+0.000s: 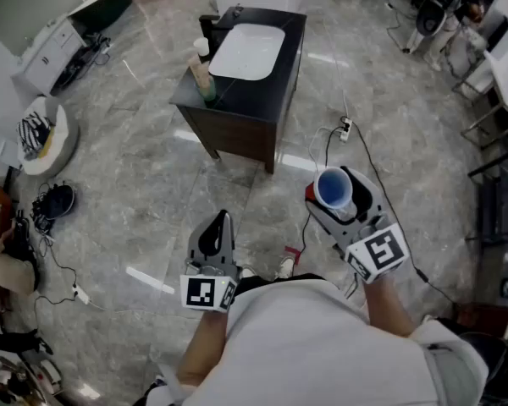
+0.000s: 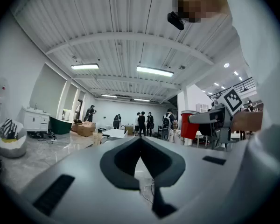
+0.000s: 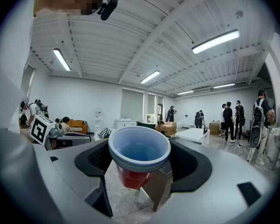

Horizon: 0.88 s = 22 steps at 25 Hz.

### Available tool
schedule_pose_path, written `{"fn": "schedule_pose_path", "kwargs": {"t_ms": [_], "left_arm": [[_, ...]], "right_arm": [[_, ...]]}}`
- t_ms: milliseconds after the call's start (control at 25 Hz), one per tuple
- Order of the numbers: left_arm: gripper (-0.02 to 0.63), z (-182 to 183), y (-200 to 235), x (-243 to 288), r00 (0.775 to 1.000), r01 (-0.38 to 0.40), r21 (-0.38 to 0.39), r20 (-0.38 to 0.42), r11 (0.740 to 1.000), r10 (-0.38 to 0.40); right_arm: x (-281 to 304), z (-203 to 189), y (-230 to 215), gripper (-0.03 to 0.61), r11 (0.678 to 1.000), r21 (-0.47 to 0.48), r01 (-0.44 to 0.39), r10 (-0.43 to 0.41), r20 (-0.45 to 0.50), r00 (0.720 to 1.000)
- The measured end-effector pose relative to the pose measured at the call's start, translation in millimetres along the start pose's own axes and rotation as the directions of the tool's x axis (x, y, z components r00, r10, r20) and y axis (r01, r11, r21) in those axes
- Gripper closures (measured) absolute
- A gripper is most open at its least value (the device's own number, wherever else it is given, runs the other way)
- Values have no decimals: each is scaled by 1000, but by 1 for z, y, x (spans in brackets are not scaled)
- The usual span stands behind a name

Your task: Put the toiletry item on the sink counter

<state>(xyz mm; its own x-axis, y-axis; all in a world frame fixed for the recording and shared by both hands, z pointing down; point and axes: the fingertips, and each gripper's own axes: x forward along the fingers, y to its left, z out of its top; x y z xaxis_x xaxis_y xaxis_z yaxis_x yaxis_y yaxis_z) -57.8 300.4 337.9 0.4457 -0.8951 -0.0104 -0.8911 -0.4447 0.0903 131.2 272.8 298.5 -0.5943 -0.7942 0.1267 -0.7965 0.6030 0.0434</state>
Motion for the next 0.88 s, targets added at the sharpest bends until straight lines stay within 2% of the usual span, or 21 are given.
{"fn": "schedule_pose_path", "kwargs": {"t_ms": [480, 880], "left_arm": [[612, -1, -3, -2, 1000, 9, -4, -6, 1000, -9], [612, -8, -21, 16, 999, 27, -12, -22, 1000, -27]], "right_arm": [[-6, -3, 0, 195, 1000, 25, 6, -6, -5, 1000], [-28, -4, -30, 195, 997, 72, 31, -33, 34, 999]]}}
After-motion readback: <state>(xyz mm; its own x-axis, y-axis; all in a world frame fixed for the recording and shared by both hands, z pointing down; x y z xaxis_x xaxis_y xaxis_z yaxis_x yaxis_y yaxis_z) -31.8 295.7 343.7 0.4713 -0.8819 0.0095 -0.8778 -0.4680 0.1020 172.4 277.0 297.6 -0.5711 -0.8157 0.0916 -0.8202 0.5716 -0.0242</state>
